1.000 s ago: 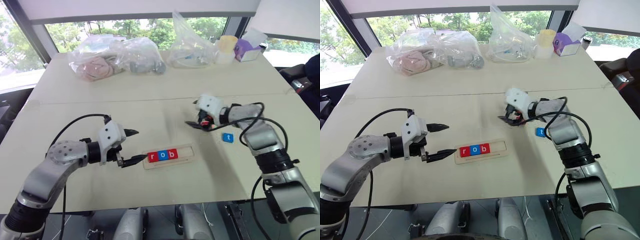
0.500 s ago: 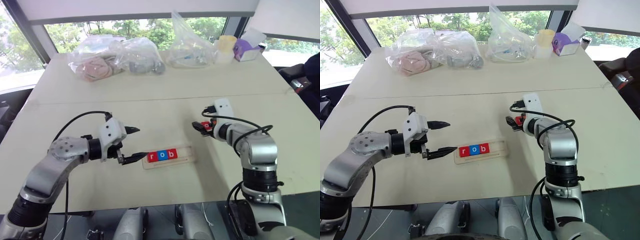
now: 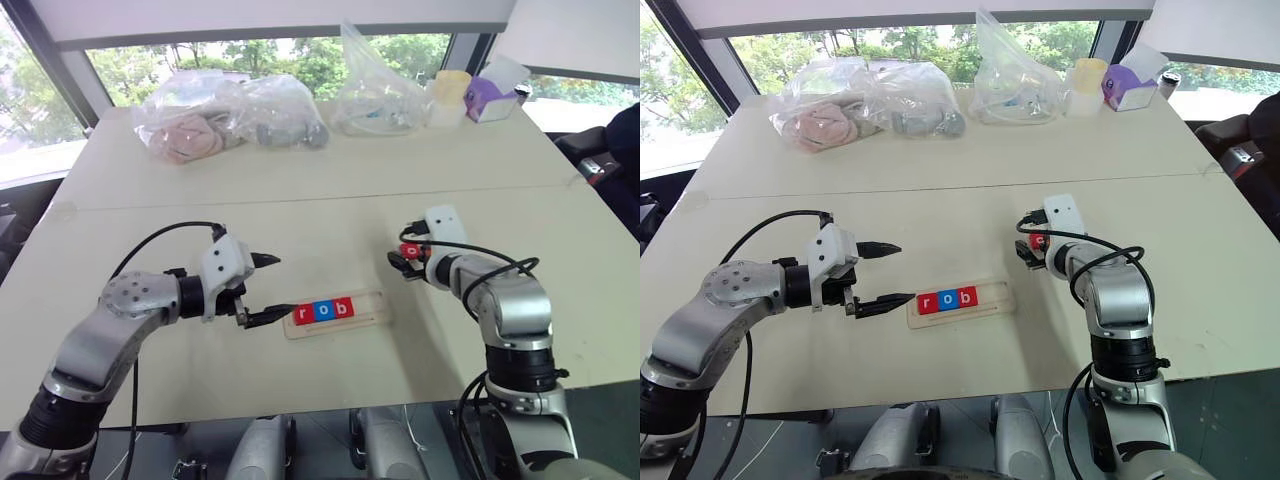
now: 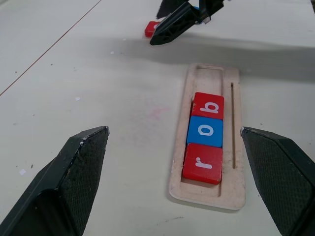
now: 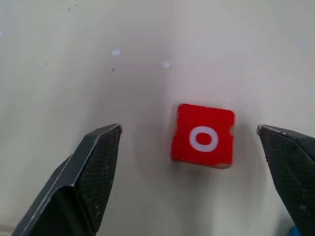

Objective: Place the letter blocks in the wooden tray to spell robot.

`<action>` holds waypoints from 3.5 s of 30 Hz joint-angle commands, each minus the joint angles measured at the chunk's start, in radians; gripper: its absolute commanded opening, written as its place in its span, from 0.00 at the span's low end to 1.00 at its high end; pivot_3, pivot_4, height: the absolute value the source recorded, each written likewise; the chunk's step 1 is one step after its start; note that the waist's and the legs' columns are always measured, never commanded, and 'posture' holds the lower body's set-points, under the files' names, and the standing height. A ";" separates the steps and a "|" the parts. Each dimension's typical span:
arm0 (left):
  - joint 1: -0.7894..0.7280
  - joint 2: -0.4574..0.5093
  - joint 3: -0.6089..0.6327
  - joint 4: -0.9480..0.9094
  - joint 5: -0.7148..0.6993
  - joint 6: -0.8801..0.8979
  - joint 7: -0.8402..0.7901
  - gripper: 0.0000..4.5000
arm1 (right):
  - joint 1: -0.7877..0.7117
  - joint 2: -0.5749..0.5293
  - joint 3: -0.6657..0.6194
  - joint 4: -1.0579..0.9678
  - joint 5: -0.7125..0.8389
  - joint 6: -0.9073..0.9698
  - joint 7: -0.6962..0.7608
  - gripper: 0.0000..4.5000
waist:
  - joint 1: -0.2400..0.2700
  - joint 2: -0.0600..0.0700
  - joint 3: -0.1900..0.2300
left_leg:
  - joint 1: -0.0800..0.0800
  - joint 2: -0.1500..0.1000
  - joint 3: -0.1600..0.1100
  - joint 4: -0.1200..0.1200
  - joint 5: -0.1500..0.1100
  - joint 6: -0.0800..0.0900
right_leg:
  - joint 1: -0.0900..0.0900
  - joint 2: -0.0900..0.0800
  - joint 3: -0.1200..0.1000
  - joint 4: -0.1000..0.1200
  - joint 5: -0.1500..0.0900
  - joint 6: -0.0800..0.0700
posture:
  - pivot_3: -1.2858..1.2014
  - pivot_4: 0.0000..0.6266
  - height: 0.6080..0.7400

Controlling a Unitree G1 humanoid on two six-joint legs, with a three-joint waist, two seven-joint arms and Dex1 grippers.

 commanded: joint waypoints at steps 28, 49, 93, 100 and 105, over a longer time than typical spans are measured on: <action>-0.052 -0.042 -0.057 0.062 0.025 -0.077 -0.039 1.00 | 0.356 0.065 -0.105 -0.671 0.111 0.397 -0.142 0.26 | 0.002 0.000 0.000 | 0.000 0.001 -0.001 0.000 0.000 0.000 | 0.000 0.000 -0.001 -0.001 -0.002 -0.002 | 0.52 0.24 0.89; -0.061 -0.050 -0.055 0.072 0.040 -0.079 -0.060 1.00 | 0.292 -0.312 -0.106 -0.588 0.390 0.376 0.144 1.00 | 0.002 0.001 0.000 | 0.000 0.001 -0.001 0.000 0.000 0.000 | 0.001 0.000 -0.001 -0.002 -0.003 -0.002 | 0.52 0.24 0.89; -0.026 -0.013 -0.019 0.006 0.031 -0.048 -0.009 1.00 | 0.120 -0.693 0.295 0.259 0.024 -1.069 1.019 0.94 | 0.005 -0.004 0.002 | 0.002 0.001 0.000 0.001 -0.001 0.001 | 0.004 -0.003 0.001 -0.003 -0.003 -0.001 | 0.52 0.24 0.89; -0.021 -0.011 -0.020 0.008 0.039 -0.054 -0.006 1.00 | 0.095 -0.673 0.297 0.278 0.006 -1.074 1.011 0.26 | 0.003 -0.004 0.002 | 0.003 0.001 0.001 0.002 -0.001 0.001 | 0.005 -0.003 0.001 -0.003 -0.002 -0.002 | 0.52 0.24 0.89; -0.013 -0.011 -0.017 0.002 0.037 -0.052 0.000 1.00 | 0.073 -0.643 0.275 0.168 0.076 -0.946 1.017 0.25 | 0.003 -0.004 0.002 | 0.003 0.001 0.001 0.002 -0.001 0.001 | 0.004 -0.003 0.001 -0.002 -0.002 -0.002 | 0.52 0.24 0.89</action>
